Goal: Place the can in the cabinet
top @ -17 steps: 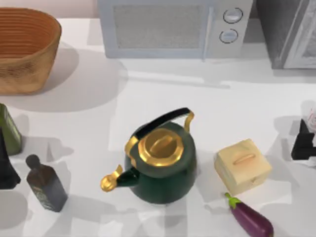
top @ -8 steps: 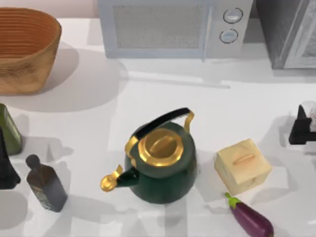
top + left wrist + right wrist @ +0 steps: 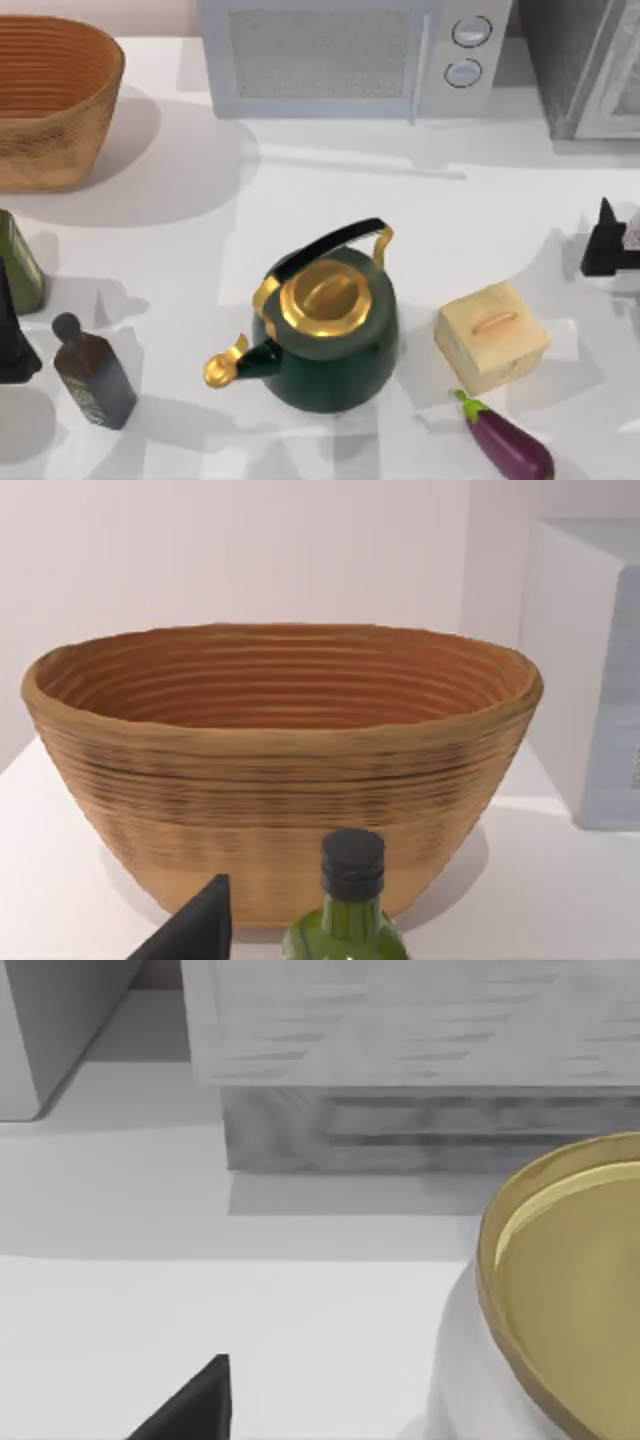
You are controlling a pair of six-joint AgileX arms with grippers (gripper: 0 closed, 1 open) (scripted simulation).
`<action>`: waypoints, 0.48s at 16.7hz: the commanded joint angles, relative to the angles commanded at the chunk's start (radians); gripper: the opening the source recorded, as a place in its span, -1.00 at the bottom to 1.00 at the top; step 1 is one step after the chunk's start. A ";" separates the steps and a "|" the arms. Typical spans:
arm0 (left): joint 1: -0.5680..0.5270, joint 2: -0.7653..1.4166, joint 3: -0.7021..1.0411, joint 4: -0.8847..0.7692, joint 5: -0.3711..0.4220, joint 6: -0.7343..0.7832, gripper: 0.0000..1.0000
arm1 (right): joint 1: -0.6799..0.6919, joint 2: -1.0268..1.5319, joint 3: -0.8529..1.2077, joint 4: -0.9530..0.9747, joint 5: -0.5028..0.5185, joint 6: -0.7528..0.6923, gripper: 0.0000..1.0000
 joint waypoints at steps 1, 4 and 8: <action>0.000 0.000 0.000 0.000 0.000 0.000 1.00 | 0.000 0.000 0.001 -0.001 0.000 0.000 1.00; 0.000 0.000 0.000 0.000 0.000 0.000 1.00 | 0.000 0.000 0.001 -0.001 0.000 0.000 1.00; 0.000 0.000 0.000 0.000 0.000 0.000 1.00 | 0.000 0.000 0.001 -0.001 0.000 0.000 0.55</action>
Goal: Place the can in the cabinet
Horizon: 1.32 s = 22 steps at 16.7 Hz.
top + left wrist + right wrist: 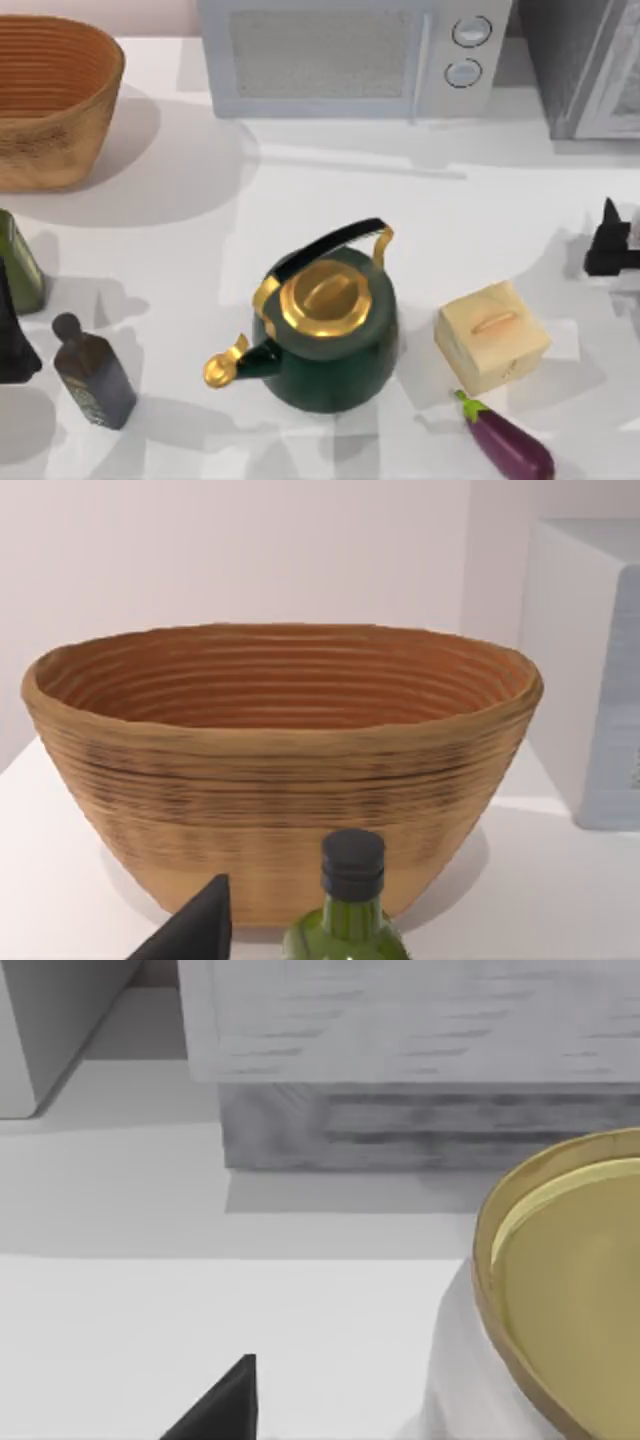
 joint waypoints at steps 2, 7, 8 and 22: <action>0.000 0.000 0.000 0.000 0.000 0.000 1.00 | 0.000 0.000 0.000 0.000 0.000 0.000 0.25; 0.000 0.000 0.000 0.000 0.000 0.000 1.00 | 0.000 0.000 0.000 0.000 0.000 0.000 -0.51; 0.000 0.000 0.000 0.000 0.000 0.000 1.00 | 0.000 0.000 0.000 0.000 0.000 0.000 -0.66; 0.000 0.000 0.000 0.000 0.000 0.000 1.00 | 0.000 -0.030 0.006 -0.026 0.000 0.001 -1.00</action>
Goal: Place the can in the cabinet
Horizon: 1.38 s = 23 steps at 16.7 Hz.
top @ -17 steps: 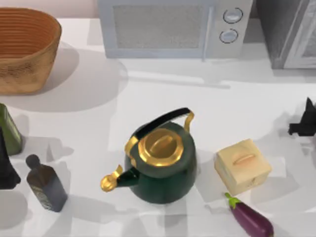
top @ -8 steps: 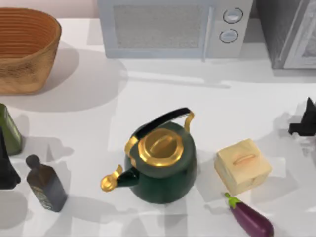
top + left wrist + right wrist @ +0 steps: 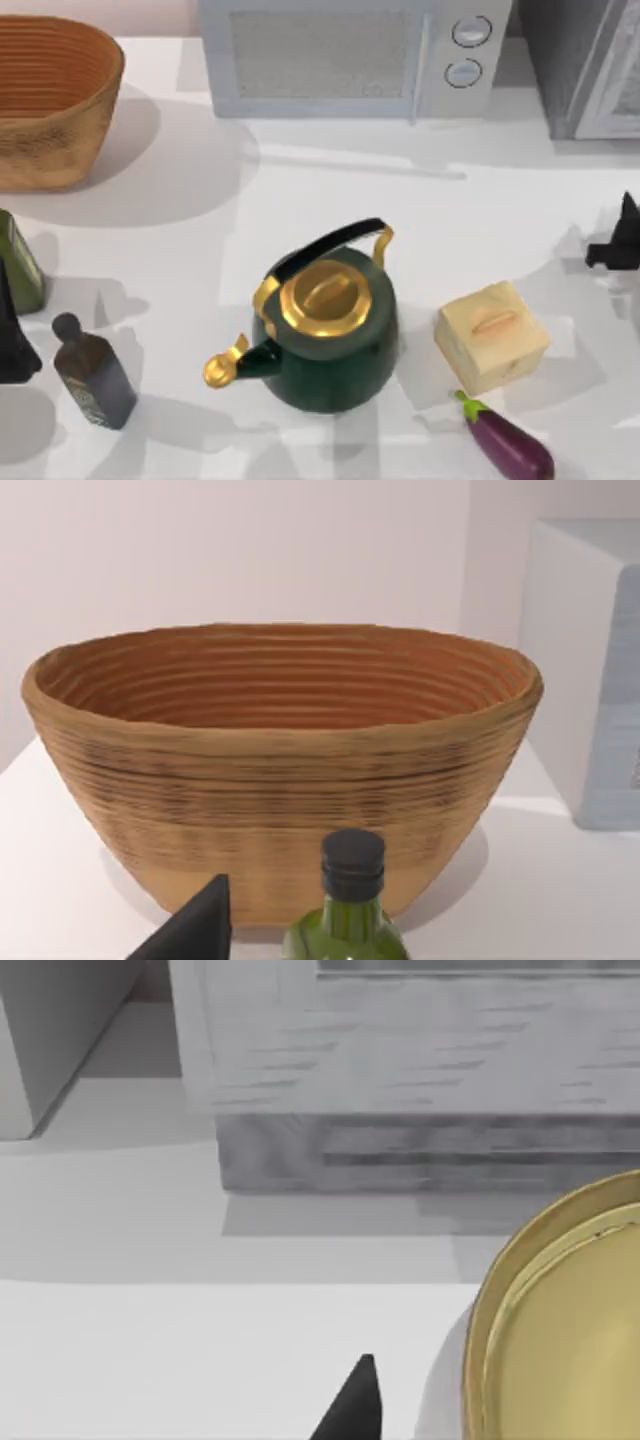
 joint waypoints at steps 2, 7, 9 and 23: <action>0.000 0.000 0.000 0.000 0.000 0.000 1.00 | 0.000 -0.059 0.006 -0.057 -0.001 0.000 -1.00; 0.000 0.000 0.000 0.000 0.000 0.000 1.00 | 0.001 -0.200 0.017 -0.226 -0.003 0.000 -1.00; 0.000 0.000 0.000 0.000 0.000 0.000 1.00 | 0.001 -0.250 0.017 -0.293 -0.003 0.000 -1.00; 0.000 0.000 0.000 0.000 0.000 0.000 1.00 | 0.001 -0.640 0.065 -0.739 -0.008 0.001 -1.00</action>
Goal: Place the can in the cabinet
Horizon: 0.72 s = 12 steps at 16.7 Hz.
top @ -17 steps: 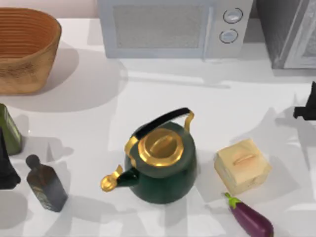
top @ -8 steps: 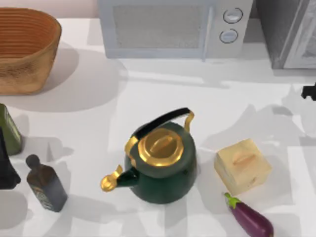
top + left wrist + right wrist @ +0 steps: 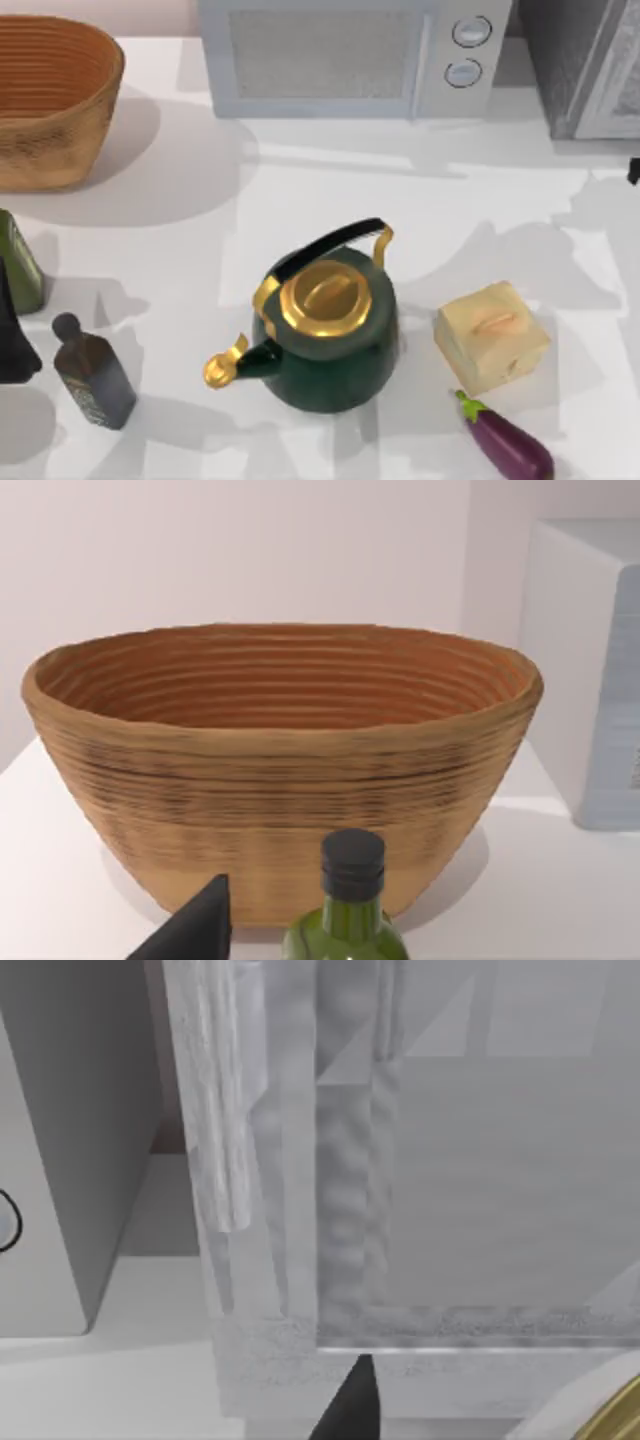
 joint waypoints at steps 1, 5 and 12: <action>0.000 0.000 0.000 0.000 0.000 0.000 1.00 | 0.000 -0.036 0.005 -0.038 0.000 0.000 -1.00; 0.000 0.000 0.000 0.000 0.000 0.000 1.00 | 0.001 -0.109 0.024 -0.108 -0.002 0.001 -1.00; 0.000 0.000 0.000 0.000 0.000 0.000 1.00 | 0.000 -0.132 0.018 -0.113 -0.002 0.002 -1.00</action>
